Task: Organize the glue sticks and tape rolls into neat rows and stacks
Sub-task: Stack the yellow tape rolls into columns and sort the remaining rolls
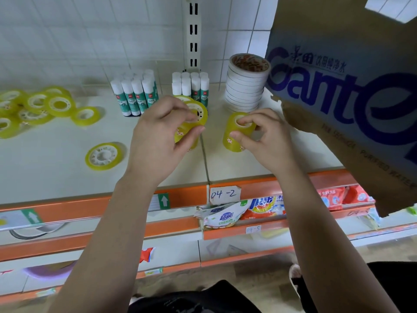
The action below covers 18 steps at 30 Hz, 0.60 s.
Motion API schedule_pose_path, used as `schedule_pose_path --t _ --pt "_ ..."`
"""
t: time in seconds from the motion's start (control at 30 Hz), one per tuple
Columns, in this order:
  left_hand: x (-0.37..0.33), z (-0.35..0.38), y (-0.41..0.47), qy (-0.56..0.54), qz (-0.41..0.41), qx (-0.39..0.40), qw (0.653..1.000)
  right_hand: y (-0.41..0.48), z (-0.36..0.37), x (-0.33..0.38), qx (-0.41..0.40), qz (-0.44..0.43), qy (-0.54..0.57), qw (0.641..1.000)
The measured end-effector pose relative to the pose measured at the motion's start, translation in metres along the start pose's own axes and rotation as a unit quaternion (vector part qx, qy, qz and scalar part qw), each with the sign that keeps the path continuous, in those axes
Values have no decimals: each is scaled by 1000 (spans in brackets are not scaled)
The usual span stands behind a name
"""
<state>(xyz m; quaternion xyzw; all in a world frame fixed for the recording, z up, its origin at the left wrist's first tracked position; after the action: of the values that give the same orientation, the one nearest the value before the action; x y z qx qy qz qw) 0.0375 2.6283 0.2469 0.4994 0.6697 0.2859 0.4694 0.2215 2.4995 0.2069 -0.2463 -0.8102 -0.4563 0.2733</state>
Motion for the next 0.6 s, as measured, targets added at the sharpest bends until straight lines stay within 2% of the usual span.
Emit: schedule_pose_path --t 0.4,0.6 --pt "-18 16 4 -30 30 12 999 -2 -7 -1 25 3 16 1000" --pt "-34 52 10 -64 36 57 996 -3 -32 -6 -26 -22 26 999"
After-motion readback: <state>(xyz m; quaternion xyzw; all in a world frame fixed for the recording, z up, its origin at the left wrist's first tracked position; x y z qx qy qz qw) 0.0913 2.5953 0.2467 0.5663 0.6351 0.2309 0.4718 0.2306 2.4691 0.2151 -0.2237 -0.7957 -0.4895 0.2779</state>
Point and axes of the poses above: each hand's wrist, its own y-axis towards the middle knuckle, its own z-axis out of the palm, x = y × z, the point moved 5 cm from there along y, towards the middle knuckle, and after that the axes turned 14 degrees about -x, right-handed, at the moved point
